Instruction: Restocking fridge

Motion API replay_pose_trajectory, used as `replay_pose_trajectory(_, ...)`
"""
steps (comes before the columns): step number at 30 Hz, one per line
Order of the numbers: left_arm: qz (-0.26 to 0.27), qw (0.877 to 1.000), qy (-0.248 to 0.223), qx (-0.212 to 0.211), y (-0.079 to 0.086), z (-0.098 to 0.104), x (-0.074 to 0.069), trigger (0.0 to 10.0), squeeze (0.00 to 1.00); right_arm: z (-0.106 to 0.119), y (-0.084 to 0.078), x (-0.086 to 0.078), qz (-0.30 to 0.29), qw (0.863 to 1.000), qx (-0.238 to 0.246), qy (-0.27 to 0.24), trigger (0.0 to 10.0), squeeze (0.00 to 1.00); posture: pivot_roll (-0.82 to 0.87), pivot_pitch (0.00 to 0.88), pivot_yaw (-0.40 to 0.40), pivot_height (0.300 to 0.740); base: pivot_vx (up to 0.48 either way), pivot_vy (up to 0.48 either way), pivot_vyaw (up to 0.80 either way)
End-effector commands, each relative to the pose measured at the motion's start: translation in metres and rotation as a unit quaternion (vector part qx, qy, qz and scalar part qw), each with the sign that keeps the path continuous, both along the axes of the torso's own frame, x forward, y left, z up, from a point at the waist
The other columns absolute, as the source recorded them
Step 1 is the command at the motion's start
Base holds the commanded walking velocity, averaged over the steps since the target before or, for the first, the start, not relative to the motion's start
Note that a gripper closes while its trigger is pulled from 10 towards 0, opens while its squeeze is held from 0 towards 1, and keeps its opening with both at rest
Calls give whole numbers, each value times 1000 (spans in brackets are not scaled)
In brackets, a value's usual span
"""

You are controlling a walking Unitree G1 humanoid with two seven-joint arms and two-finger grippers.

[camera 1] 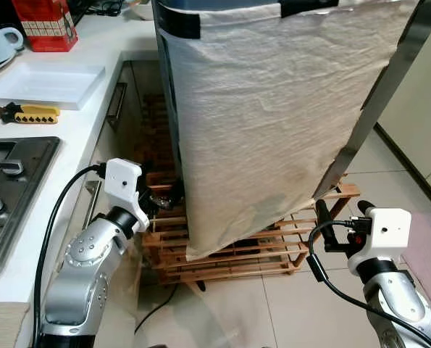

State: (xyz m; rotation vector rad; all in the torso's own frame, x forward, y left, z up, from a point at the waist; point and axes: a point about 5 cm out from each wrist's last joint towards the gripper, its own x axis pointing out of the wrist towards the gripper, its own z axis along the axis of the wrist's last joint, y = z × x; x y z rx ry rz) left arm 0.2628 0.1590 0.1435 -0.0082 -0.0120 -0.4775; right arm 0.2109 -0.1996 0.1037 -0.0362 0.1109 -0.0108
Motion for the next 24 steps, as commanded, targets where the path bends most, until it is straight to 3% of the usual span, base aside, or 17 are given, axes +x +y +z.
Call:
replay_pose_trajectory(1,-22,1000,-8,1,-6,4,-2,10000,0,3,0,0,-3,1000,-3,-11,10000,0,-47,0,-6,740,0,0,0)
replay_pose_trajectory(15,-26,1000,-10,3,-9,5,2,10000,0,8,5,2,15,1000,-4,-26,10000,0,-50,0,-7,740,0,-285,0)
replay_pose_trajectory(24,-16,1000,-2,7,0,2,-4,10000,0,3,5,0,6,1000,0,-14,10000,0,-40,0,-14,740,0,-285,0)
